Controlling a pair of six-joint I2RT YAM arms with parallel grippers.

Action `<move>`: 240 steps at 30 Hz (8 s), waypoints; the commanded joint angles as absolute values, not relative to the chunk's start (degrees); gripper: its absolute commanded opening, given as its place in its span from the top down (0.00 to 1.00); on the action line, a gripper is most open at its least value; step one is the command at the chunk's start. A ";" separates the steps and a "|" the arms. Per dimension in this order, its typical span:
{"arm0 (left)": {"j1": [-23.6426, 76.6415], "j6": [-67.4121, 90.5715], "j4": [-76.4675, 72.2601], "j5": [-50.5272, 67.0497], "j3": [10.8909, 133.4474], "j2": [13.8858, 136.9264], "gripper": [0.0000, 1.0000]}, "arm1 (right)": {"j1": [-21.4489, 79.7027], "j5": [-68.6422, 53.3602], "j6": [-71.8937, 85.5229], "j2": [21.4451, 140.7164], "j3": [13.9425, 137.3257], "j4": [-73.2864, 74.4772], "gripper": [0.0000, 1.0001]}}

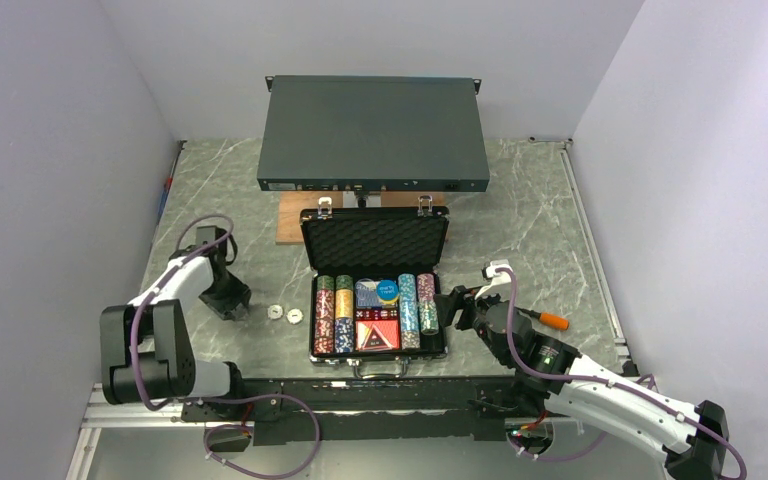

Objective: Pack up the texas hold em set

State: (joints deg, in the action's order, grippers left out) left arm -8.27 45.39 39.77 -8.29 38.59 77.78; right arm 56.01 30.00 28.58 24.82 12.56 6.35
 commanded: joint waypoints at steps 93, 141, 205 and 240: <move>10.22 65.71 50.00 -11.28 48.00 89.31 0.78 | 56.06 30.70 27.91 26.88 13.27 2.80 0.32; 1.90 49.90 50.66 -12.42 49.74 78.71 0.53 | 56.11 30.50 27.86 27.40 13.47 2.79 0.33; -47.00 -8.43 -0.27 -44.07 26.01 65.57 0.25 | 56.03 25.74 27.07 22.56 11.54 1.36 0.33; -61.83 -28.58 -15.95 -41.90 21.27 75.08 1.00 | 56.01 27.46 27.60 21.06 11.40 2.44 0.32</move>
